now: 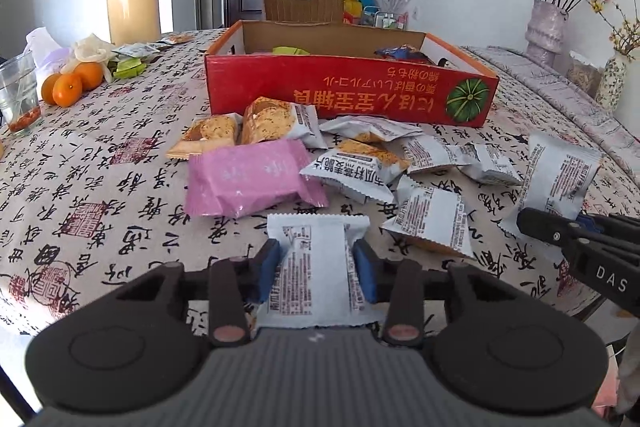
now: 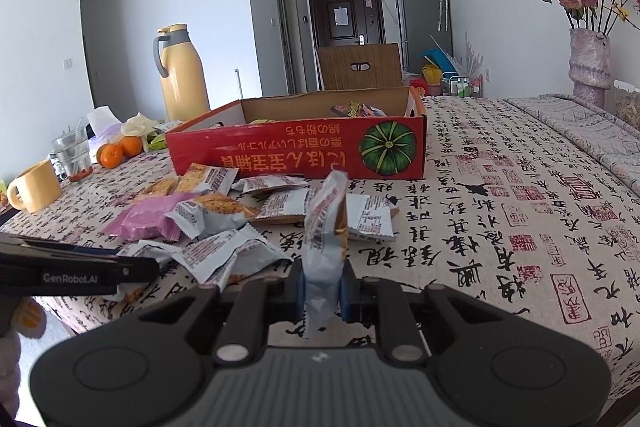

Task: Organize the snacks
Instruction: 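Carry both white packets into the box and open both tools to release them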

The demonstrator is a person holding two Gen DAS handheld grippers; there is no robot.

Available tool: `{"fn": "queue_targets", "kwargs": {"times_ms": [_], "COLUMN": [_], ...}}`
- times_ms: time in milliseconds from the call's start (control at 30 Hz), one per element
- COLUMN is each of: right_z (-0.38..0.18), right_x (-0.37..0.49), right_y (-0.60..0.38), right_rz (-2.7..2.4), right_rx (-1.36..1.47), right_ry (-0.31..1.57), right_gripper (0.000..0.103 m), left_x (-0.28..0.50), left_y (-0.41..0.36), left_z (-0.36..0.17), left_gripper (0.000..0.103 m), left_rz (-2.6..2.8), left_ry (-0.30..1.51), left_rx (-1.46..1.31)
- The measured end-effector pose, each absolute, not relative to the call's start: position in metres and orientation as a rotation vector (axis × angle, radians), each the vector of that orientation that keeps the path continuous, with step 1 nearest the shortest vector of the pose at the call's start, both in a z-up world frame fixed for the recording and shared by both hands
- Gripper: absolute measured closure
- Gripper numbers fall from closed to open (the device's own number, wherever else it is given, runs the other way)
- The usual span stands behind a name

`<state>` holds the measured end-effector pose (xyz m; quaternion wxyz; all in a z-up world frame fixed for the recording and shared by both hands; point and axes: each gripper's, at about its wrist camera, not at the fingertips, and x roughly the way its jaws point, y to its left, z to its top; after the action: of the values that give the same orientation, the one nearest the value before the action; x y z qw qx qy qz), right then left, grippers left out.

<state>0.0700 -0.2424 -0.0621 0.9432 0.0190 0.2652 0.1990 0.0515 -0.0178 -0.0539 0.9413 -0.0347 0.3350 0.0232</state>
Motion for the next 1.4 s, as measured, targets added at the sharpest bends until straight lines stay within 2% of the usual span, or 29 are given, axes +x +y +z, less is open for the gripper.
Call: {"fn": "queue_targets", "kwargs": {"times_ms": [600, 1033, 1400], "right_z": [-0.035, 0.013, 0.033], "right_x": [0.091, 0.154, 0.228], "right_y": [-0.23, -0.201, -0.166], "right_rz": [0.41, 0.419, 0.435], "right_rx": [0.0, -0.035, -0.059], "right_ry": [0.455, 0.31, 0.295], "right_gripper": [0.087, 0.087, 0.087], "left_x": [0.058, 0.122, 0.188], "left_y": [-0.005, 0.004, 0.012], "left_z": [-0.005, 0.037, 0.053], "left_gripper": [0.062, 0.062, 0.062], "left_rz": [0.022, 0.022, 0.039], "left_ry": [0.507, 0.375, 0.334], "left_rx": [-0.088, -0.092, -0.109]}}
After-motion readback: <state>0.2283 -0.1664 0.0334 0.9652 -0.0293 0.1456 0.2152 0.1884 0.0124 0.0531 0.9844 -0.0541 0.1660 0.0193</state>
